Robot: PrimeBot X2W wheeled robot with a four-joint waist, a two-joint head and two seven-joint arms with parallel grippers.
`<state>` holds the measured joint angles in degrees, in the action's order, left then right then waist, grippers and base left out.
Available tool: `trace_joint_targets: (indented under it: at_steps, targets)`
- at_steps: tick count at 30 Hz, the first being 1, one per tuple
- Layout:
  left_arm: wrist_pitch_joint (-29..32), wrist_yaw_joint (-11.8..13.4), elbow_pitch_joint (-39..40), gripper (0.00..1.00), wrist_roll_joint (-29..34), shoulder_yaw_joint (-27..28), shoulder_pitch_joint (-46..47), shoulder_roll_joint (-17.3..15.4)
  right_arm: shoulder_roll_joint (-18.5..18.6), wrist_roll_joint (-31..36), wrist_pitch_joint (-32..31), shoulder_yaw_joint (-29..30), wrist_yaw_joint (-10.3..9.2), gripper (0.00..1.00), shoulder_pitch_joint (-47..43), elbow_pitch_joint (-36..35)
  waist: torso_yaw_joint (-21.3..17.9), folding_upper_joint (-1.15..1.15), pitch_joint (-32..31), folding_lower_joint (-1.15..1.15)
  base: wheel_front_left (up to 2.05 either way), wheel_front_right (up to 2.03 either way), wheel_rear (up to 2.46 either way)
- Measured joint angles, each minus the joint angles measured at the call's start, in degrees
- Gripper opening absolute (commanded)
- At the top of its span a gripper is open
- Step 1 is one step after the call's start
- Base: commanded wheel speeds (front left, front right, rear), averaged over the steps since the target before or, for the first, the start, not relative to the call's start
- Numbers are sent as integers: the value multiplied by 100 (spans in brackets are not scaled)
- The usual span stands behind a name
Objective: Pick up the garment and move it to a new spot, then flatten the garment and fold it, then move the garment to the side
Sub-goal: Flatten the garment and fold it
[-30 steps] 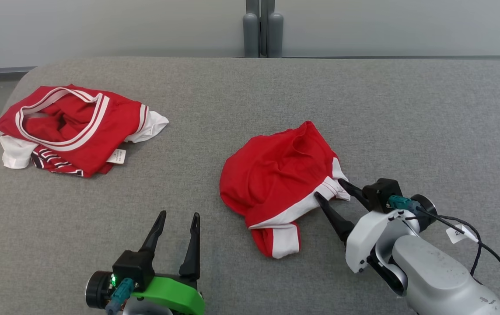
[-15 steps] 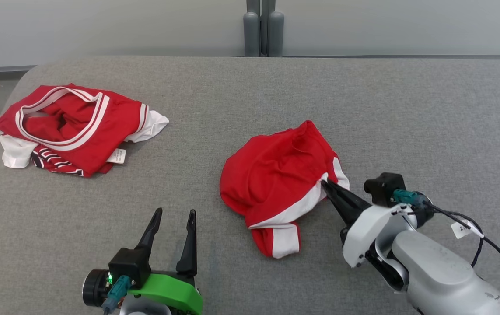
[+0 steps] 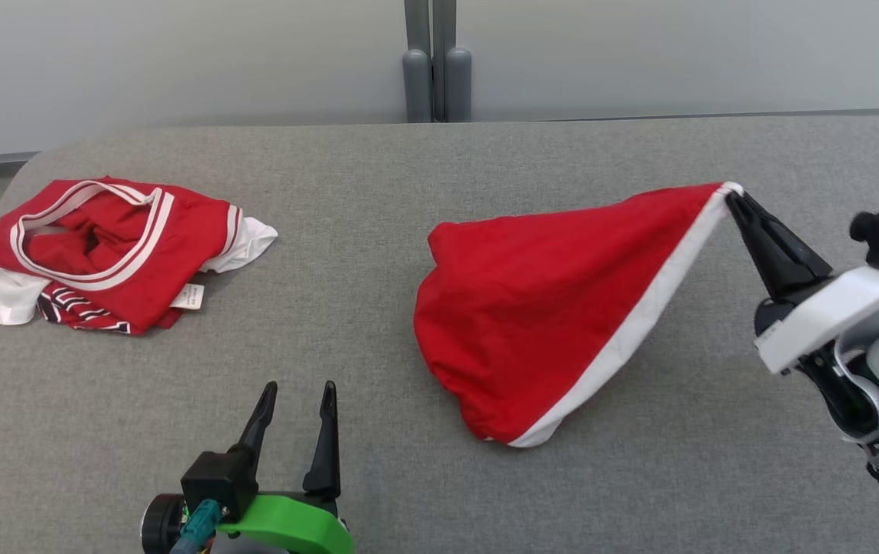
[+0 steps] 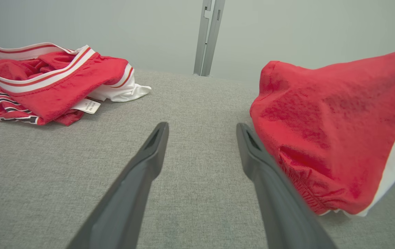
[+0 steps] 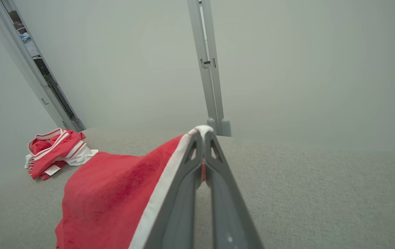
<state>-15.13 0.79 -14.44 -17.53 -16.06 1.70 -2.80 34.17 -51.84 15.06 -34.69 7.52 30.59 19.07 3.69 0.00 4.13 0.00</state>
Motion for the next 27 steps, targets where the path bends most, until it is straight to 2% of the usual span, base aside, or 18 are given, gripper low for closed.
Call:
trace_joint_targets:
  at_steps: [3, 7, 14, 20, 21, 22, 23, 27]
  targets:
    - [0, 22, 18, 100, -19, 0, -26, 0, 266, -46, 0, 163, 0, 0, -388, 320, -64, 0, -16, 0, 0, 0, 0]
    - [0, 23, 16, 100, -38, -4, -42, 0, 309, 53, 0, 323, 0, 0, -722, 968, -116, 0, -25, 0, 0, 0, 0]
    - [0, 23, -1, 100, -58, -9, -42, 1, -76, 564, 0, 664, 0, 0, -912, 2202, -172, 0, -73, 0, 0, 0, 0]
    - [0, 22, -26, 100, -66, -12, -44, 1, -316, 1726, 0, 1138, 1, 0, -777, 3078, -200, 0, -112, 0, 0, 0, 0]
    - [0, 22, -34, 100, -68, -13, -44, 1, -353, 1860, 0, 1226, 1, 10, -760, 3140, -201, 0, -118, 0, 0, 0, 0]
    - [0, 22, -40, 100, -70, -11, -46, 1, -417, 2014, 0, 1376, 1, 48, -744, 3161, -202, 0, -126, 0, 0, 0, 0]
    - [0, 21, -41, 100, -75, -10, -47, 1, -491, 2162, 0, 1490, 1, 100, -731, 3161, -204, 0, -133, 0, 0, 0, 0]
    - [0, 13, -57, 100, -76, -8, -59, 1, -637, 2910, 0, 1891, 1, 100, -729, 3261, -203, 0, -181, 0, 0, 0, 0]
